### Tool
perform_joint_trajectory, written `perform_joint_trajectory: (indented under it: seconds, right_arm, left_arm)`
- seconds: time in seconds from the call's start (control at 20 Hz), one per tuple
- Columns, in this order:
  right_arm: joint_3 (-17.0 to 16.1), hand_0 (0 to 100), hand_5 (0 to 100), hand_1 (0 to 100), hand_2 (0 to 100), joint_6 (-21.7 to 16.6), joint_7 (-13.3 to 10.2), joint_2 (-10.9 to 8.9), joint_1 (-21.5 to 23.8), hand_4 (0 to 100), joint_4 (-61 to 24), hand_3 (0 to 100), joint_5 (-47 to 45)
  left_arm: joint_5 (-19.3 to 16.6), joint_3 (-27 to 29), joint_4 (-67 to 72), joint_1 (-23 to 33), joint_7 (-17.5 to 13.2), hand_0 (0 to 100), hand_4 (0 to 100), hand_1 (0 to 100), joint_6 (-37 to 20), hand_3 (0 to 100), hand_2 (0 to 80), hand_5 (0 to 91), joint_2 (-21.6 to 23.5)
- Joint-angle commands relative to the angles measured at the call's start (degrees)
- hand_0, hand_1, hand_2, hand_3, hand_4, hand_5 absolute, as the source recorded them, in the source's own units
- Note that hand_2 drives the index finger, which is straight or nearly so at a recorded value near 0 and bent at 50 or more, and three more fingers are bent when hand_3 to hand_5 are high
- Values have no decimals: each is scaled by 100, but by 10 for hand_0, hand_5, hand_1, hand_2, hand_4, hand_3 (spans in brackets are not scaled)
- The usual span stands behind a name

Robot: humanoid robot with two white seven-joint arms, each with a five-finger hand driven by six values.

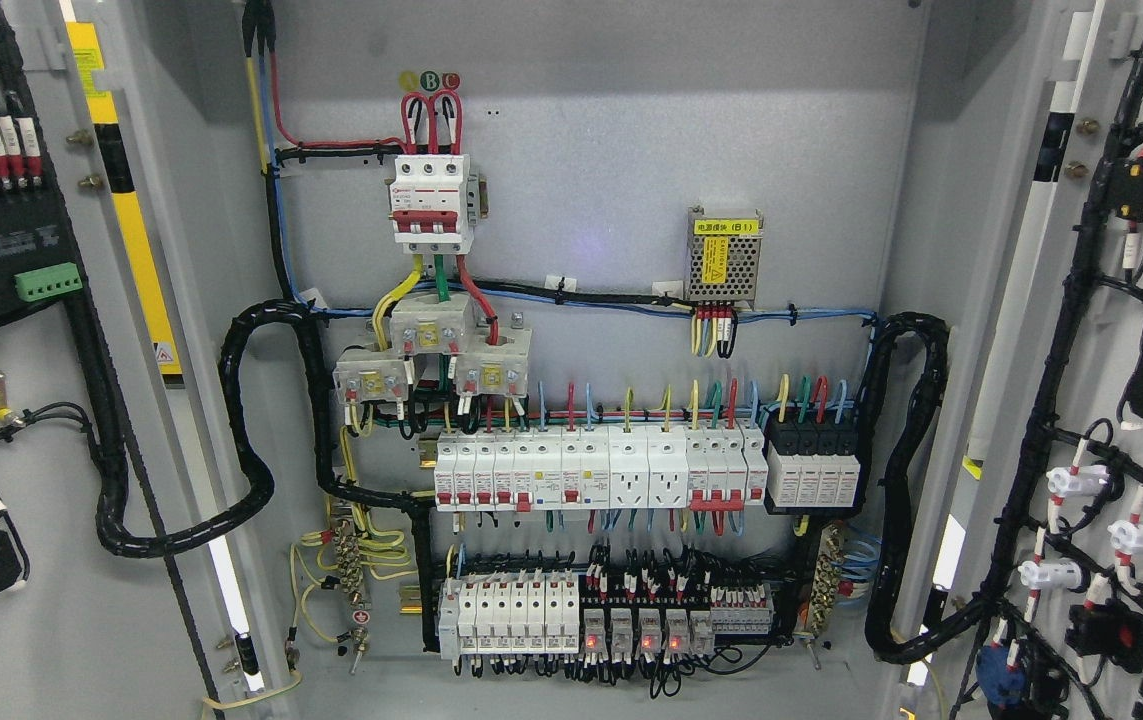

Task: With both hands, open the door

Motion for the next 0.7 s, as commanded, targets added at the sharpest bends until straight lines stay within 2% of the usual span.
perform_joint_trajectory:
  seconds: [0.0,0.15,0.25,0.35,0.5,0.6,0.65]
  right_arm:
    - [791,0,0,500,40,3,3,568,-370,0,3799,0,81]
    - [738,0,0,500,40,30,-67,621,-475,0,4449,0,72]
    - [686,0,0,500,40,301,-172,647,-676,0,5081,0,64]
    - [607,0,0,500,40,731,-427,848,-931,0,5854,0,64]
    - [492,0,0,500,40,909,-498,998,-1134,0,6603,0,64]
    - [492,0,0,500,40,1066,-515,1034,-1143,0,6727,0,72]
    - [501,0,0,500,40,1319,-533,1043,-1143,0,6789,0,81]
  left_arm:
    - [-387,-992,3783,-463,555,120,0,556,-106,0,0,0,-777]
    - [-387,-1000,5349,-938,627,120,0,556,-106,0,0,0,-821]
    - [-387,-965,6027,-1036,600,120,0,556,-88,0,0,0,-996]
    - [-395,-991,6354,-1036,574,120,0,556,-44,0,0,0,-1023]
    - [-395,-1035,6715,-1036,574,120,0,556,-44,0,0,0,-1049]
    - [-579,-1193,6856,-1045,574,120,0,556,-27,0,0,0,-1015]
    - [-771,-1281,6961,-1045,592,120,0,556,-18,0,0,0,-988]
